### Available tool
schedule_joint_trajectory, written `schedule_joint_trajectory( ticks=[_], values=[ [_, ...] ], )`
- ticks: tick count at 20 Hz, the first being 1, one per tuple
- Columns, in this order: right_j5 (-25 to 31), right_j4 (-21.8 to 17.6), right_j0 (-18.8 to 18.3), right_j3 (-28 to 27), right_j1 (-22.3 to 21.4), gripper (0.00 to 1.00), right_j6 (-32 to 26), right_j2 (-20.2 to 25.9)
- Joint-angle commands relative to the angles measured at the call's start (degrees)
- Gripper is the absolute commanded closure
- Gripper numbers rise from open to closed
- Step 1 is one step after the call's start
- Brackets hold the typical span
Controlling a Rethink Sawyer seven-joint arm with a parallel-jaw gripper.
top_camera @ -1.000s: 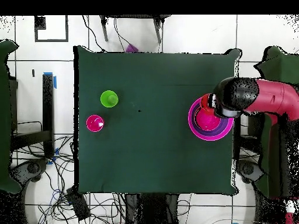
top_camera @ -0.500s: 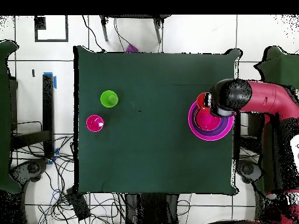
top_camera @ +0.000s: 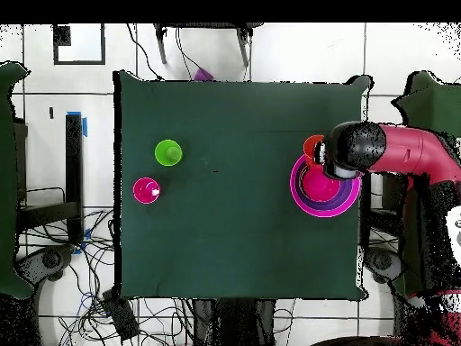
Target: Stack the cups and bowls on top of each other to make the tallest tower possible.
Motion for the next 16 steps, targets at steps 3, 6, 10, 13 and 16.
schedule_joint_trajectory(
  ticks=[3, 6, 10, 13, 16],
  values=[
    [1.6, -3.0, 3.4, -2.3, 3.4, 0.00, -11.2, 1.5],
    [2.0, -2.9, 3.7, -2.7, 3.5, 0.00, -11.4, 1.5],
    [2.0, -2.7, 3.6, -2.4, 3.5, 0.00, -11.6, 1.5],
    [1.6, -2.4, 3.5, -2.1, 3.4, 1.00, -11.1, 1.4],
    [1.8, -2.2, 3.5, -2.3, 3.4, 1.00, -11.2, 1.4]
  ],
)
